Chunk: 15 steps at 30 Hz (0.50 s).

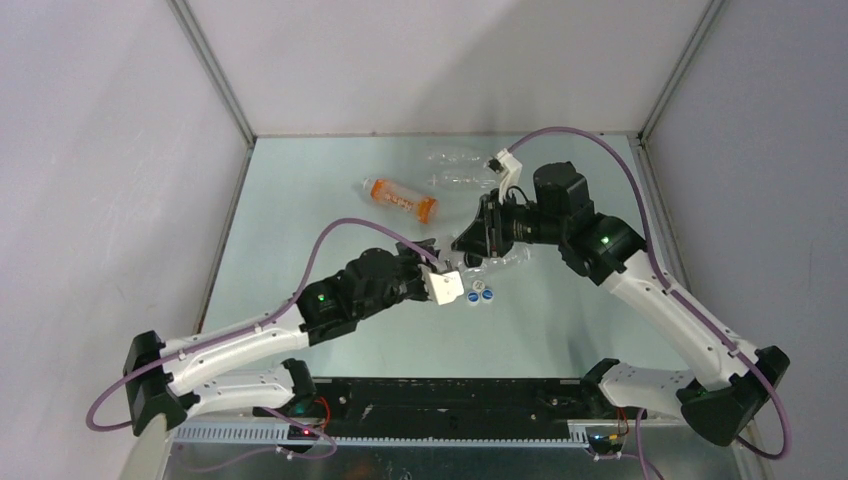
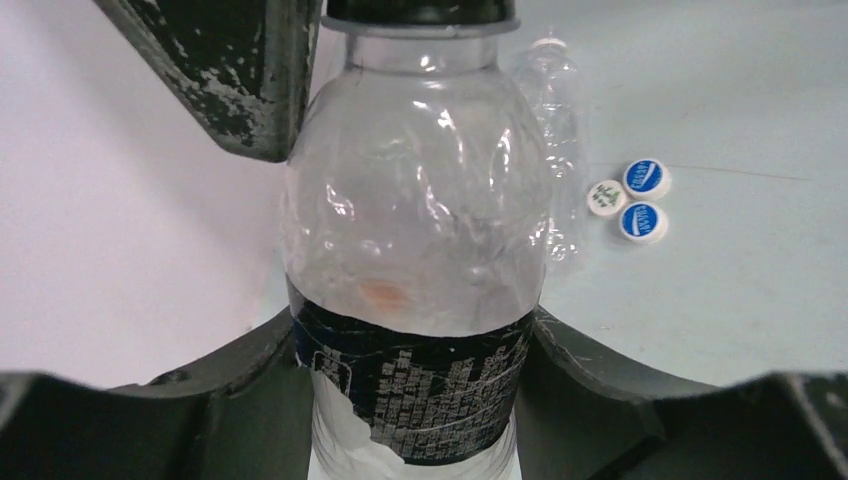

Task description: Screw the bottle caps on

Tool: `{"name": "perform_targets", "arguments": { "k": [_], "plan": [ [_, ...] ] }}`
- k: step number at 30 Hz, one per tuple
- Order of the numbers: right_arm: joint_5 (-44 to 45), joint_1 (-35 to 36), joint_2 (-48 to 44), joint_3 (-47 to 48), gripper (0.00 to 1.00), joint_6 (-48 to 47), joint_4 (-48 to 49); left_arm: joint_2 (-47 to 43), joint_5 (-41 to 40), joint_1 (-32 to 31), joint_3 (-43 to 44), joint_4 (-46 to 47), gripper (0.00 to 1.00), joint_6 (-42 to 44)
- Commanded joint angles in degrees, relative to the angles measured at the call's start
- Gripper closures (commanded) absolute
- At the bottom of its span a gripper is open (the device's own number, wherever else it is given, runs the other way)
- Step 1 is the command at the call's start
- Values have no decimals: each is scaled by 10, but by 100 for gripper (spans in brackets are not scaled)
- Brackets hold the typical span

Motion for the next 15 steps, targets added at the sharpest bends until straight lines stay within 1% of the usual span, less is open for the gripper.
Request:
{"name": "perform_targets", "arguments": {
  "k": [1, 2, 3, 4, 5, 6, 7, 8, 9, 10, 11, 12, 15],
  "plan": [
    [13, -9, -22, 3, 96, 51, 44, -1, -66, 0, 13, 91, 100, 19],
    [13, -11, -29, 3, 89, 37, 46, -2, -56, 9, 13, 74, 100, 4],
    [10, -16, -44, 3, 86, 4, 49, -6, -29, 21, 13, 64, 100, -3],
    [5, -18, -50, 3, 80, -34, 50, -7, -12, 27, 14, 41, 100, -19],
    [4, -22, -65, 3, 78, -55, 49, -10, 18, 40, 15, 28, 100, -25],
    [1, -24, -72, 3, 74, -96, 47, -11, 33, 47, 17, 4, 100, -37],
    [-1, -27, -85, 3, 73, -118, 42, -12, 63, 61, 23, -10, 100, -40],
    [-4, -27, -92, 3, 70, -165, 38, -10, 84, 67, 27, -42, 100, -47],
    [-6, -28, -103, 3, 69, -189, 26, -8, 122, 80, 36, -56, 100, -48],
    [-15, -28, -108, 3, 65, -240, 19, -6, 139, 86, 41, -87, 100, -51],
    [-21, -28, -116, 3, 64, -266, 1, -4, 172, 97, 49, -100, 100, -52],
    [-38, -28, -119, 3, 61, -319, -8, -3, 205, 102, 53, -120, 100, -53],
    [-73, -27, -127, 3, 59, -408, -58, 1, 265, 118, 77, -161, 100, -56]
  ]
}}
